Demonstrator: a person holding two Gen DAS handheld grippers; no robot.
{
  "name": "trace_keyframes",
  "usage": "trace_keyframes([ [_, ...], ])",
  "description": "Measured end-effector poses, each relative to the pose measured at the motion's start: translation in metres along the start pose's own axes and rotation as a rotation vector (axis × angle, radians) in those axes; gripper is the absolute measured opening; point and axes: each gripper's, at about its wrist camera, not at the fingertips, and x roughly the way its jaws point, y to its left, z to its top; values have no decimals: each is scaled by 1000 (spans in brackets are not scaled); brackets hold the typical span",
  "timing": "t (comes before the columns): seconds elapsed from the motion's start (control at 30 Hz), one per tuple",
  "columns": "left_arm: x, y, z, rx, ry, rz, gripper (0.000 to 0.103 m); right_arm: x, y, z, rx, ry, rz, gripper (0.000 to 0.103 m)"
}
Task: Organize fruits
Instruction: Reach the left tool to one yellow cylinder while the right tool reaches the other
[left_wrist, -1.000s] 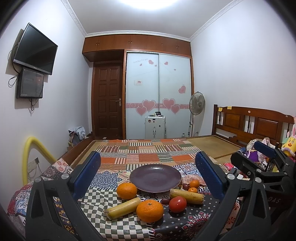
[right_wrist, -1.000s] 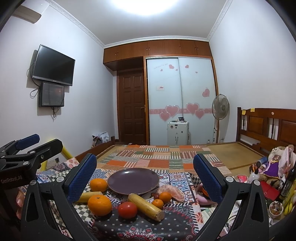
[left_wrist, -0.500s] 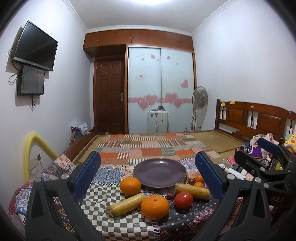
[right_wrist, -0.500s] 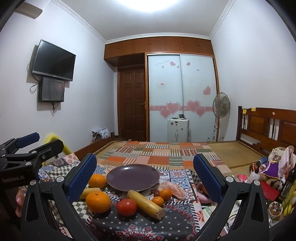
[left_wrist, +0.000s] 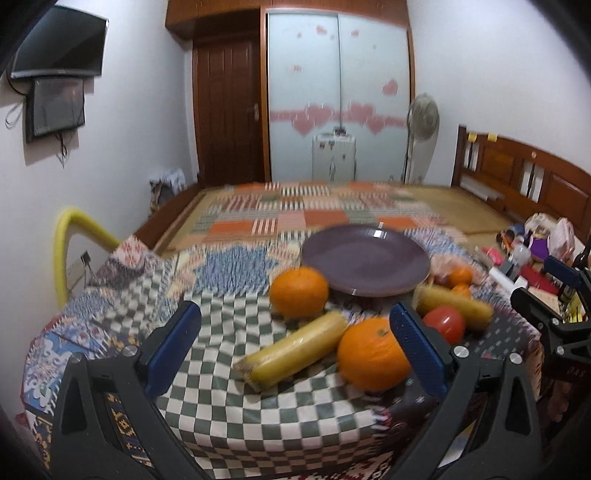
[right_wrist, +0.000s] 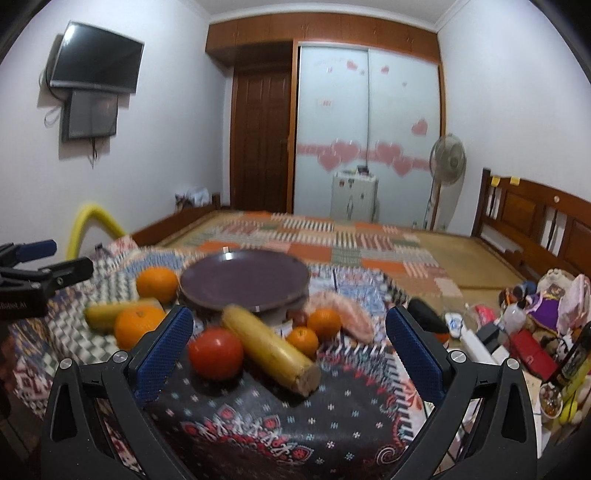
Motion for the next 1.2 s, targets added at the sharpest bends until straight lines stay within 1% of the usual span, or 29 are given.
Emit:
trace_keyframes([
  [0.1, 16, 7, -9, 9, 57, 14, 103, 10, -4, -5, -8, 45, 6, 102],
  [0.13, 19, 8, -12, 15, 65, 15, 103, 13, -5, -6, -8, 57, 8, 101],
  [0.23, 27, 15, -18, 23, 87, 27, 103, 24, -11, -11, 0, 93, 18, 93],
  [0.3, 30, 20, -21, 15, 99, 7, 103, 32, -16, -13, 0, 126, 34, 83],
  [0.43, 42, 31, -24, -2, 136, -18, 103, 44, -21, -16, -3, 185, 94, 71],
  [0.5, 48, 33, -24, -2, 154, -13, 103, 50, -21, -18, -10, 202, 116, 64],
  [0.63, 62, 32, -24, 22, 184, -19, 87, 54, -17, -19, -15, 217, 173, 59],
  [0.73, 73, 32, -27, 23, 219, -52, 83, 60, -15, -20, -17, 232, 218, 54],
  [0.8, 77, 30, -28, 29, 236, -72, 78, 61, -12, -20, -33, 229, 215, 53],
  [0.87, 80, 27, -30, 48, 247, -83, 71, 62, -12, -20, -45, 227, 214, 52],
  [1.0, 83, 24, -32, 69, 251, -87, 68, 58, -12, -21, -57, 223, 217, 49],
  [1.07, 82, 26, -32, 57, 261, -105, 62, 57, -13, -22, -61, 223, 218, 47],
  [1.2, 73, 27, -34, 60, 261, -126, 52, 52, -17, -25, -51, 224, 233, 41],
])
